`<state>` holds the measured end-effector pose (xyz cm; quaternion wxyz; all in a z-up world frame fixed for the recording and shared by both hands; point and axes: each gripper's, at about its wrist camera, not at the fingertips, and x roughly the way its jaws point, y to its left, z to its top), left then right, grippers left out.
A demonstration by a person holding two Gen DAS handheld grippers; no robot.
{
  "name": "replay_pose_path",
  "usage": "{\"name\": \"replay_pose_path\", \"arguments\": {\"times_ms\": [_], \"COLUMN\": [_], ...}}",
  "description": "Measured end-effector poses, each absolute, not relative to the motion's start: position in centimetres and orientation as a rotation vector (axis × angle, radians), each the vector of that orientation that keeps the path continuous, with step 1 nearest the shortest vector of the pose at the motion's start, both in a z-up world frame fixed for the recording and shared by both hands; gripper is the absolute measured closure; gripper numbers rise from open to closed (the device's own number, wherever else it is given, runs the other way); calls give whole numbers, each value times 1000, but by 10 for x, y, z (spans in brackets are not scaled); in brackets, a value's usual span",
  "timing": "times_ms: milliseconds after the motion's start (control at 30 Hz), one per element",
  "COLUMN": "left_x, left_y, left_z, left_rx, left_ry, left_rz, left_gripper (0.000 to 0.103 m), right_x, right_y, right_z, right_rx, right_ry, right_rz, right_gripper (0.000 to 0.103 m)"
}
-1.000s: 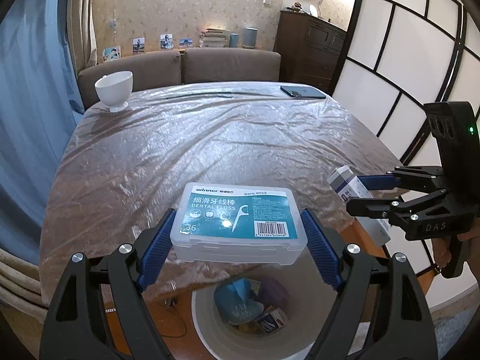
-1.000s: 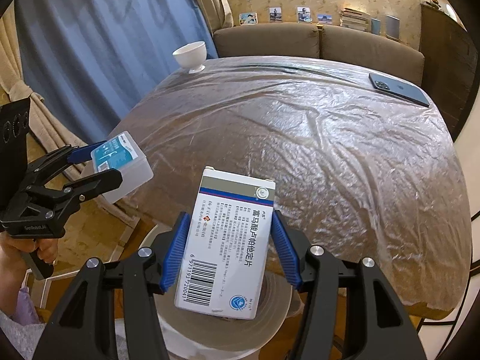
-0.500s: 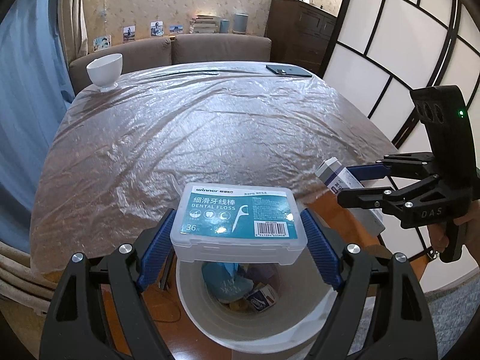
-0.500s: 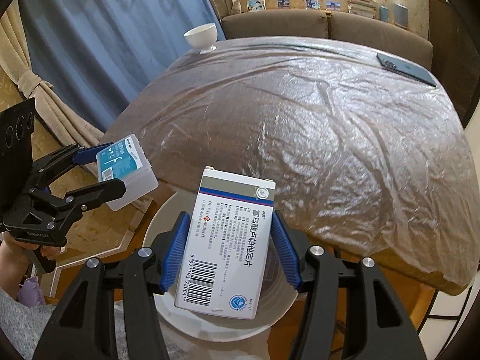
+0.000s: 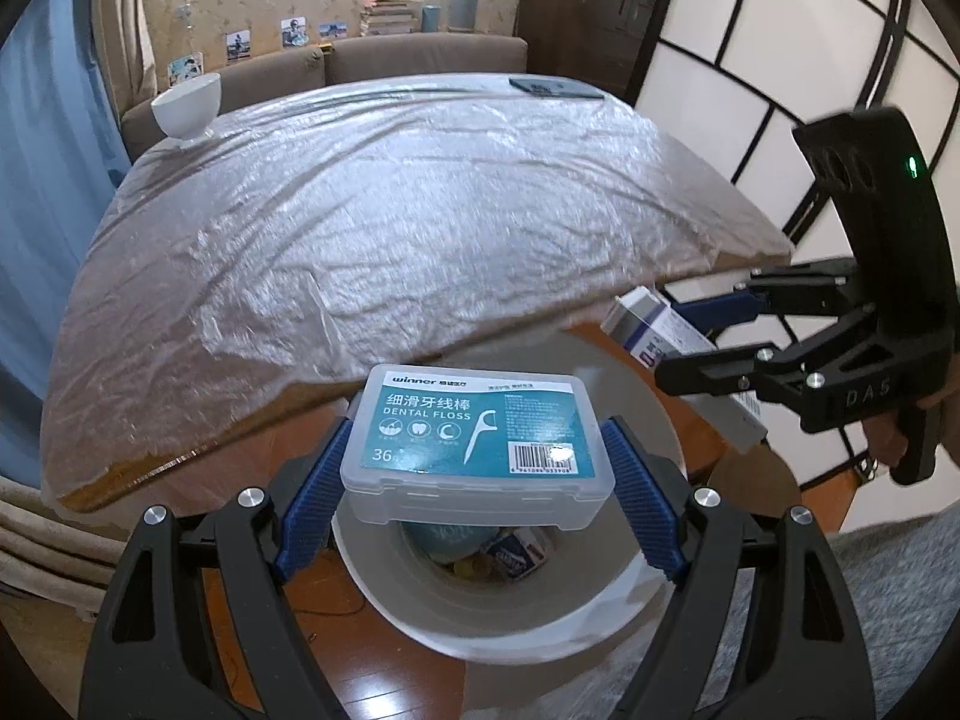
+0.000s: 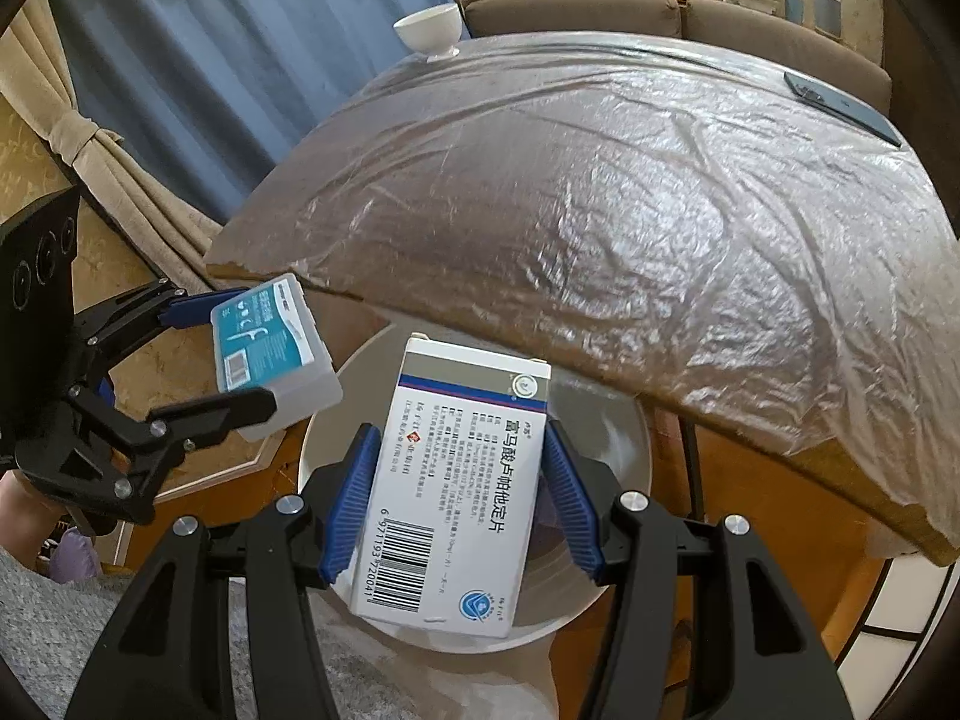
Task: Collect trash
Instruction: 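Carry the medicine box and floss box off the table over the white bin, then open both tools to drop the floss box and medicine box into the bin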
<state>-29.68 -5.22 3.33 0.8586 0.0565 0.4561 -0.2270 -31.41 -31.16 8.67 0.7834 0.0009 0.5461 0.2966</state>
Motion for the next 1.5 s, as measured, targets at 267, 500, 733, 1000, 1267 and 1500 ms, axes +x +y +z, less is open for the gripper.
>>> {"name": "replay_pose_path", "arguments": {"times_ms": [267,500,733,1000,1267,1500], "left_x": [-300,-294,-287,-276,-267,-255], "left_y": [-55,-58,-60,-67,-77,-88], "left_z": [11,-9,-31,-51,-68,-81], "left_rx": [130,145,161,189,211,228], "left_ry": [1015,1055,1089,1119,1153,1177], "left_rz": [-479,-472,-453,-446,-436,-435], "left_gripper": [20,20,20,20,20,20], "right_x": [-319,-319,-316,-317,-317,-318], "right_y": [-304,-300,-293,-286,-292,-299], "right_z": [65,43,21,1,-15,-28], "right_rx": [-4,-27,-42,-40,-15,-10], "right_ry": [1225,1254,1278,1291,1310,1331], "right_rz": [645,625,601,577,546,527], "right_gripper": [48,48,48,48,48,48]}}
